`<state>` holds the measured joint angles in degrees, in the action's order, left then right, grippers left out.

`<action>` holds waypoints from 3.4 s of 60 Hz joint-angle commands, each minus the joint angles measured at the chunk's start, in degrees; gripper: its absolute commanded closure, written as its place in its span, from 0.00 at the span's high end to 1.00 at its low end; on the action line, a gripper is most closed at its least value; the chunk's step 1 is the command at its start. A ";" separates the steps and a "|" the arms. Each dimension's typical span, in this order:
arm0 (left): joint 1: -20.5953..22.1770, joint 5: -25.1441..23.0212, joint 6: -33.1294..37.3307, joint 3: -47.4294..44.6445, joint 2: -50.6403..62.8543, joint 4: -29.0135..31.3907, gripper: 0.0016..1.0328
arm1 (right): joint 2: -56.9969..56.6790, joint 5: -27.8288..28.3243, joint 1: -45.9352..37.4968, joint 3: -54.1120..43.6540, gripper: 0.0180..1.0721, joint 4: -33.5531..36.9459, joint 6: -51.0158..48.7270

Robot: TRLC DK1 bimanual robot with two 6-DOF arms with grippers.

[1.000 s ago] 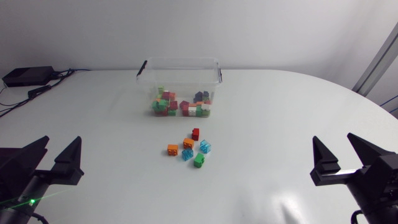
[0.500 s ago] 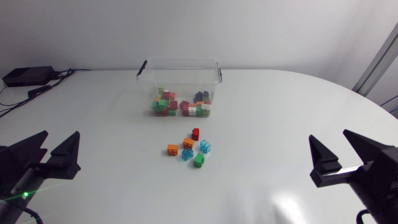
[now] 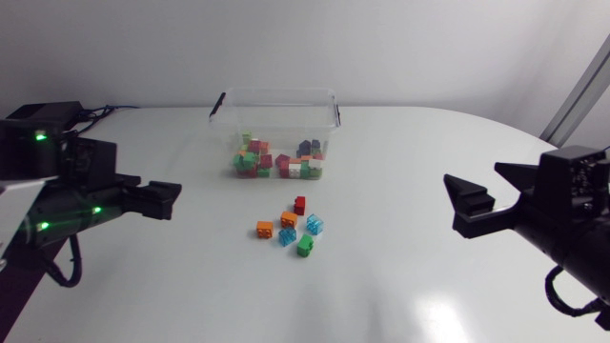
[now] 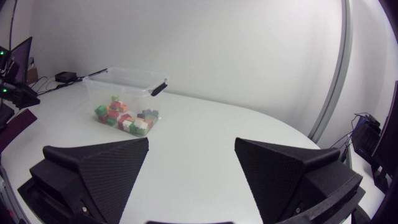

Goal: Place the duplo bricks in the container

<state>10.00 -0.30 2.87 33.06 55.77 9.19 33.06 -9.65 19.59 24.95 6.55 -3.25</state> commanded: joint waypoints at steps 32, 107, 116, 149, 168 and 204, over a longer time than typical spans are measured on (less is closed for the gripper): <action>10.65 -1.64 27.62 21.70 37.13 11.02 0.91 | 25.74 -0.19 9.50 14.07 0.95 9.98 -4.31; 9.95 -20.80 63.48 42.88 59.98 32.21 0.26 | 64.06 9.91 12.84 32.36 0.89 11.12 -12.75; 8.55 -23.00 63.83 43.23 58.67 32.91 0.25 | 70.30 9.91 12.84 37.45 0.86 11.65 -11.08; 3.89 -26.86 66.82 45.69 56.03 38.89 0.25 | 77.86 11.76 15.12 44.04 0.81 14.90 -9.85; 0.90 -31.70 66.03 48.77 49.70 42.05 0.25 | 82.43 12.37 16.00 47.65 0.33 16.48 -9.32; -2.35 -36.62 41.42 59.05 50.32 19.81 0.26 | 72.41 12.37 14.33 47.56 0.21 22.02 -9.85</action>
<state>8.40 -36.05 49.69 90.26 104.64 31.77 107.70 2.59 34.37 72.27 27.11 -13.50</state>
